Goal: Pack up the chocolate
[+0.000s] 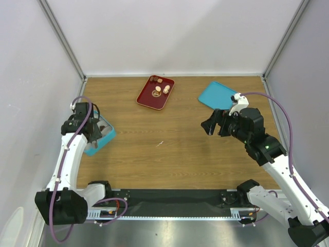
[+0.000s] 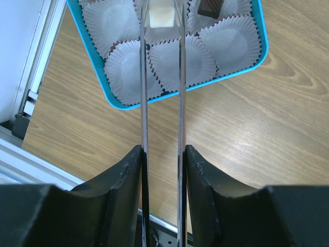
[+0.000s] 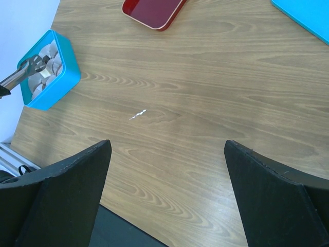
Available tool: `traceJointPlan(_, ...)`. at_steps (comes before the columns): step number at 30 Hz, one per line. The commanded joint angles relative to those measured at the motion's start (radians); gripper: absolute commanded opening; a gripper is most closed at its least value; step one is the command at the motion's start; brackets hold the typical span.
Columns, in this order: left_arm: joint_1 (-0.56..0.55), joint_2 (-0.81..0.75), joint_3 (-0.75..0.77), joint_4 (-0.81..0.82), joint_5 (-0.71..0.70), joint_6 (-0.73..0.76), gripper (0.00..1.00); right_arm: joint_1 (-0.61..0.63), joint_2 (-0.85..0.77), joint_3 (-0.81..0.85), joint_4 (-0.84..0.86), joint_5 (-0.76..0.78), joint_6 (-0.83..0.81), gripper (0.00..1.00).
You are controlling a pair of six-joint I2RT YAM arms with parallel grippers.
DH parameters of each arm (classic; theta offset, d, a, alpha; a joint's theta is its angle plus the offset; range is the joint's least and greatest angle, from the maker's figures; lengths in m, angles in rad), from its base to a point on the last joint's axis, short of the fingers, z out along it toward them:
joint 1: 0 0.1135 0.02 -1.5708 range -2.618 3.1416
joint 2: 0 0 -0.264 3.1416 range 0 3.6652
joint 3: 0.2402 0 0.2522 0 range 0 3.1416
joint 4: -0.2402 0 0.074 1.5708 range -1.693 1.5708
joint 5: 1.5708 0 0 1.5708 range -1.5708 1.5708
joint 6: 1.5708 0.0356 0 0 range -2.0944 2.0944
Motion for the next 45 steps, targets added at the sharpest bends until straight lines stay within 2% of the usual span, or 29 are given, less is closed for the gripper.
traceJointPlan(1, 0.010, 0.001, -0.002, 0.044, -0.026, 0.021, 0.42, 0.004, 0.003, 0.037, 0.017, 0.020, -0.015, 1.00)
traceJointPlan(3, 0.010, 0.002, 0.003, 0.046, -0.029, 0.026, 0.46, 0.004, 0.006, 0.037, 0.019, 0.025, -0.015, 1.00)
traceJointPlan(11, 0.010, 0.001, 0.043, 0.014, -0.027, 0.033, 0.47, 0.004, 0.003, 0.039, 0.013, 0.045, -0.018, 0.99)
traceJointPlan(17, 0.007, -0.013, 0.211, -0.018, 0.049, 0.075, 0.47, 0.002, 0.008, 0.040, 0.014, 0.051, -0.010, 1.00)
traceJointPlan(18, -0.004, -0.004, 0.230, -0.017, 0.106, 0.079, 0.47, 0.002, 0.011, 0.040, 0.017, 0.049, -0.004, 1.00)
traceJointPlan(21, -0.091, 0.025, 0.297, -0.006, 0.120, 0.081, 0.47, 0.001, 0.020, 0.043, 0.014, 0.057, 0.002, 1.00)
traceJointPlan(27, -0.313, 0.181, 0.417, 0.035, 0.091, 0.079, 0.46, 0.001, 0.034, 0.051, 0.008, 0.071, 0.022, 0.99)
traceJointPlan(32, -0.454, 0.330, 0.491, 0.175, 0.109, 0.118, 0.47, 0.001, 0.051, 0.055, -0.004, 0.113, 0.029, 1.00)
traceJointPlan(37, -0.491, 0.505, 0.581, 0.276, 0.115, 0.181, 0.47, 0.001, 0.080, 0.051, 0.008, 0.129, 0.040, 1.00)
traceJointPlan(45, -0.501, 0.770, 0.718, 0.328, 0.125, 0.174, 0.49, 0.002, 0.121, 0.071, 0.007, 0.172, 0.026, 1.00)
